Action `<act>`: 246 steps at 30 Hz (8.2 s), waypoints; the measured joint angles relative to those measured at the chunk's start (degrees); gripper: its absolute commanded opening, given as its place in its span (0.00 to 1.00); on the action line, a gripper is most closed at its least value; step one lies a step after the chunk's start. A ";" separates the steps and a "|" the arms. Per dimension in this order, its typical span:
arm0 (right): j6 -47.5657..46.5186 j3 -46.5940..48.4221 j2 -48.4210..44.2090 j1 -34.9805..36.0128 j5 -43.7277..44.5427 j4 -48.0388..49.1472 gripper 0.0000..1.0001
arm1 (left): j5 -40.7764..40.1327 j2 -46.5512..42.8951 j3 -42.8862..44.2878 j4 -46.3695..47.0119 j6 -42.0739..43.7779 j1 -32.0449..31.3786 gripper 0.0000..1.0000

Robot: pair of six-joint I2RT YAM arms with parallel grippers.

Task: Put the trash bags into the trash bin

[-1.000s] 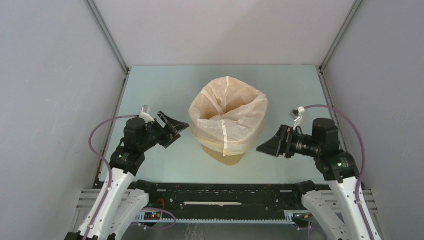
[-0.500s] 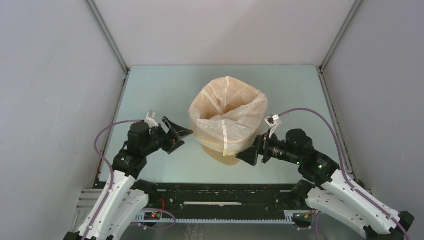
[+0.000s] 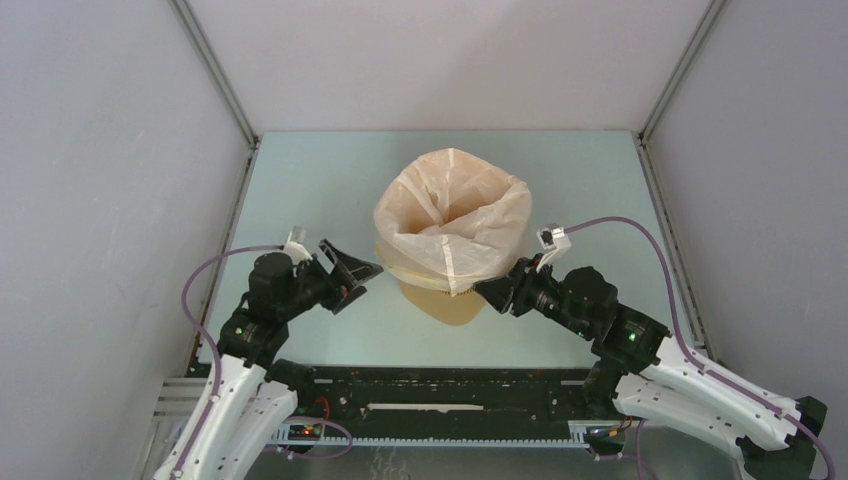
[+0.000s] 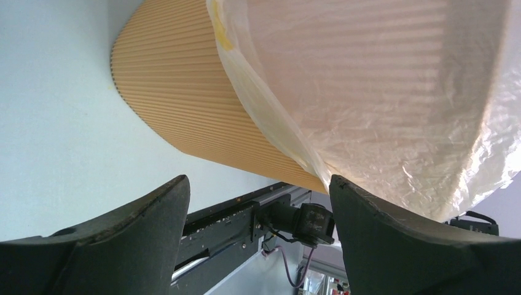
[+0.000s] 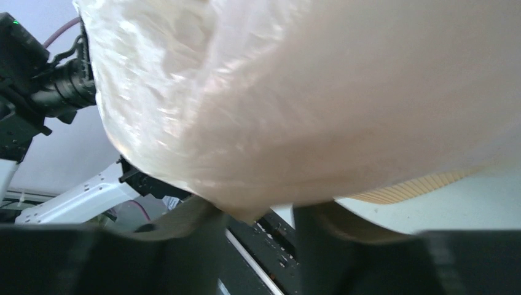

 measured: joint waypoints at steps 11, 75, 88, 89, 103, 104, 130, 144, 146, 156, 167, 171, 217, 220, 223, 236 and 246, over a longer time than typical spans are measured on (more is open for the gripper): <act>1.60 -3.32 -2.43 0.28 1.03 1.07 0.00 | 0.24 2.27 0.00 0.83 0.33 0.00 0.87; -18.03 62.90 49.88 -7.32 7.02 -44.63 0.62 | 0.55 21.66 -6.45 24.87 -6.32 -10.75 0.30; -19.69 55.19 49.55 -9.81 11.15 -46.49 0.64 | 0.26 20.28 -7.98 22.97 -4.94 -9.92 0.31; -19.69 55.19 49.55 -9.44 10.78 -45.57 0.64 | 0.15 20.26 -7.93 22.08 -4.39 -9.75 0.31; -19.91 61.94 63.91 -9.77 9.07 -28.50 0.72 | 0.07 20.06 -7.91 17.16 -1.42 -9.46 0.32; -19.93 61.96 65.40 -9.94 9.25 -26.95 0.73 | 0.07 19.87 -7.91 16.85 -1.11 -9.46 0.32; -20.98 42.71 59.54 -9.70 3.87 -18.60 0.81 | -1.20 15.12 -5.64 7.93 5.40 -4.57 0.41; -21.51 42.05 70.53 -8.39 1.16 -19.74 0.80 | -2.14 11.76 -1.31 2.86 7.54 -4.57 0.44; -21.33 42.03 72.35 -8.39 0.70 -19.78 0.80 | -2.58 11.15 -0.70 2.49 7.96 -4.57 0.45; -21.35 41.75 70.49 -8.28 -0.61 -23.41 0.82 | -2.95 10.45 -0.50 1.25 8.09 -4.57 0.47; -24.11 46.80 62.64 -8.66 5.57 -24.81 0.81 | -2.91 9.14 -0.57 1.84 7.76 -4.57 0.67; -25.68 46.69 66.25 -9.27 7.17 -19.87 0.82 | -2.91 7.96 -0.61 1.73 7.65 -4.57 0.71; -20.98 47.21 74.16 -8.37 -5.38 -29.42 0.85 | -0.92 10.21 -0.50 2.29 9.79 -4.52 0.79; -20.94 48.81 71.06 -8.35 -4.79 -31.52 0.85 | -0.90 9.84 -0.50 2.29 9.79 -4.52 0.80; -20.72 53.92 67.21 -8.35 -4.31 -34.01 0.86 | -0.52 10.14 -0.50 2.84 9.57 -4.52 0.80; -20.24 65.83 43.47 -8.33 2.10 -44.44 0.87 | 2.08 22.12 -0.61 18.18 2.54 -7.41 0.78; -14.99 64.74 20.39 -9.25 10.73 -52.24 0.89 | 2.62 49.81 14.58 27.89 -0.76 -8.44 0.74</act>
